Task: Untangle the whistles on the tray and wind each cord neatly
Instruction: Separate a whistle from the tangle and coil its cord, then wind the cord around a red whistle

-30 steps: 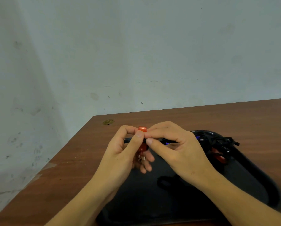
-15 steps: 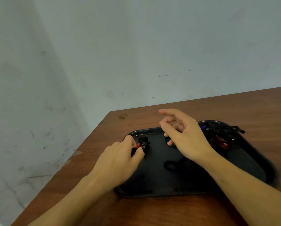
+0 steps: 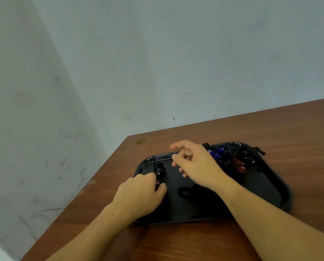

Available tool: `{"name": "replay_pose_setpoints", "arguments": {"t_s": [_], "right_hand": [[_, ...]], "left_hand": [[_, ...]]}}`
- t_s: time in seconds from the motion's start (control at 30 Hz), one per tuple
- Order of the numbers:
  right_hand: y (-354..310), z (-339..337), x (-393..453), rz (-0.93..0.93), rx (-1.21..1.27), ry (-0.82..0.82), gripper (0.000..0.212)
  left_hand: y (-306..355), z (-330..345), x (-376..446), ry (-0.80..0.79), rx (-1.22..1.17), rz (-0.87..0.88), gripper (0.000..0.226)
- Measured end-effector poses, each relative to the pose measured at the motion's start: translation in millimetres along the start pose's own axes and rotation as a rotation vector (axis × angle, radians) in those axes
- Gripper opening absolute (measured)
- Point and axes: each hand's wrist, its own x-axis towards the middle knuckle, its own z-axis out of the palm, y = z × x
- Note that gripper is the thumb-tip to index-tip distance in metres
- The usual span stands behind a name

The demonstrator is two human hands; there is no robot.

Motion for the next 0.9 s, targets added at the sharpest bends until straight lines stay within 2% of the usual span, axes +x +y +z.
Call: {"name": "replay_pose_setpoints", "arguments": {"t_s": [0.27,0.4,0.47,0.53,0.67,0.8,0.9], "right_hand": [[0.3,-4.8,3.6,0.025,0.004,0.088,0.023],[-0.3,-12.3,2.9,0.053,-0.073,0.148,0.021],[-1.2,-15.6,2.9,0.050,-0.253,0.059,0.016],[-7.1,-17.1,3.3,0.054,-0.502,-0.136,0.009],[-25.4,-21.0,-4.5,0.161,-0.778,-0.483,0.024],[-28.7,-23.0,-14.7,0.183,-0.948,-0.533,0.021],[-38.7,-31.8,-10.5,0.210,-0.827,-0.381,0.015]], "left_hand": [[-14.5,-7.5,3.2,-0.062,-0.045,-0.018,0.068],[-18.9,-32.1,12.2,0.008,-0.083,-0.004,0.064],[-15.6,-43.4,15.6,0.035,-0.090,0.036,0.059],[-11.2,-51.0,16.8,0.049,-0.114,0.076,0.053],[-3.7,-58.3,18.7,0.067,-0.179,0.117,0.040],[-2.1,-64.6,13.3,0.087,-0.245,0.140,0.037],[3.6,-76.0,5.3,0.094,-0.321,0.177,0.037]]}}
